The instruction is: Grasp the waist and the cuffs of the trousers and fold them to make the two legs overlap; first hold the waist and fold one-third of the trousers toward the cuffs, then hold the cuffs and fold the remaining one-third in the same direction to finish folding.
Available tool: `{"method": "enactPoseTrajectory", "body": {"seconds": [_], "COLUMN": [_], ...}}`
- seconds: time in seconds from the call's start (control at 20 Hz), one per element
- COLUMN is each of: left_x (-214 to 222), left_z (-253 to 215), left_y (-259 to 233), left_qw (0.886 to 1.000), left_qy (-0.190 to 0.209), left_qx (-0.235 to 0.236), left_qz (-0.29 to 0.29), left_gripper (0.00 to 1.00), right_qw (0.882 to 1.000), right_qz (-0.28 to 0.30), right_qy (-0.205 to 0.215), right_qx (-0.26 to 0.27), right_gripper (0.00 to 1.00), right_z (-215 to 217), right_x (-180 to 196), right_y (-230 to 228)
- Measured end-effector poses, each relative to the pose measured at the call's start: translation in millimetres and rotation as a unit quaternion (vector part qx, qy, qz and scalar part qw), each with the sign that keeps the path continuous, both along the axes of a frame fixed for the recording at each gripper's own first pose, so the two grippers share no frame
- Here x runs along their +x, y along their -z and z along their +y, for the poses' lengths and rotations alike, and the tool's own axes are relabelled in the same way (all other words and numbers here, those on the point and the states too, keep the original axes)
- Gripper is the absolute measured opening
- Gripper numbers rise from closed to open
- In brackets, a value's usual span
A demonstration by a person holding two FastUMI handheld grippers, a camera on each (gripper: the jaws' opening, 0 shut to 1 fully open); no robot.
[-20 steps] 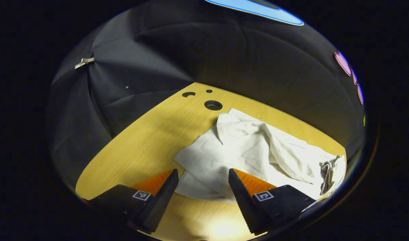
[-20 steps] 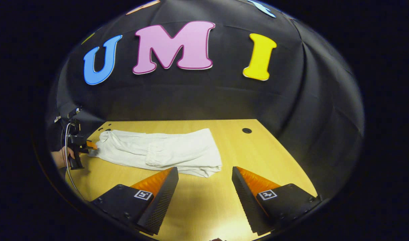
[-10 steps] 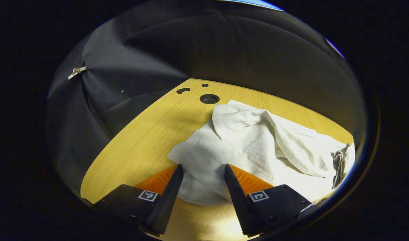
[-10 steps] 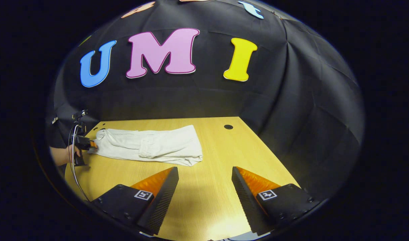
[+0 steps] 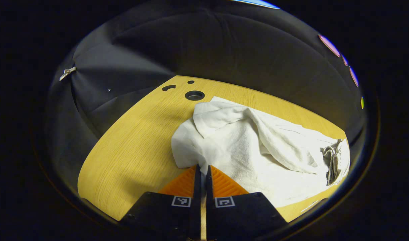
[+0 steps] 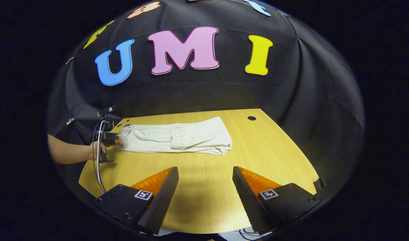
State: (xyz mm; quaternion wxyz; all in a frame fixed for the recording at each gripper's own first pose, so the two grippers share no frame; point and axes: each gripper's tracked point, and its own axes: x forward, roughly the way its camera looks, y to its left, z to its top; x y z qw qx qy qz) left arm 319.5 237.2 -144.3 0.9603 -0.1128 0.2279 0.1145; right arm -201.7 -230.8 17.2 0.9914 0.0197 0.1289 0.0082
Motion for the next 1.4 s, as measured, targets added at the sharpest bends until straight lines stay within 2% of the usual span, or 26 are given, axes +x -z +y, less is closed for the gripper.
{"method": "enactPoseTrajectory", "body": {"seconds": [0.2,0.4,0.55,0.85,1.05,1.15,1.2,1.4], "left_x": [-1,-4,-8,-14,-20,-26,-27,-33], "left_z": [-2,-5,-14,-45,-78,-101,-114,-163], "left_y": [-1,-12,-35,-115,-162,-182,-191,-222], "left_qw": [1.000,0.997,0.992,0.985,0.983,0.981,0.980,0.978], "left_qy": [0.015,0.001,0.001,0.027,0.040,0.044,0.045,0.044], "left_qx": [-0.004,-0.076,-0.109,-0.108,-0.080,-0.071,-0.069,-0.052], "left_qz": [0.003,-0.034,-0.063,-0.130,-0.162,-0.174,-0.180,-0.199], "left_gripper": [0.06,0.06,0.06,0.06,0.05,0.09,0.06,0.05], "right_qw": [1.000,0.998,0.996,0.991,0.993,0.995,0.995,0.997], "right_qz": [-0.004,-0.002,-0.005,-0.028,-0.039,-0.037,-0.041,-0.038], "right_qy": [0.016,0.057,0.089,0.126,0.112,0.095,0.089,0.052], "right_qx": [0.006,0.016,0.016,0.016,0.019,0.021,0.021,0.033], "right_gripper": [0.99,0.99,0.99,0.99,0.99,0.99,0.99,0.98], "right_z": [-9,-41,-69,-119,-143,-153,-160,-181], "right_x": [-8,-25,-34,-31,-8,5,13,40], "right_y": [0,4,4,-14,-22,-24,-27,-25]}}
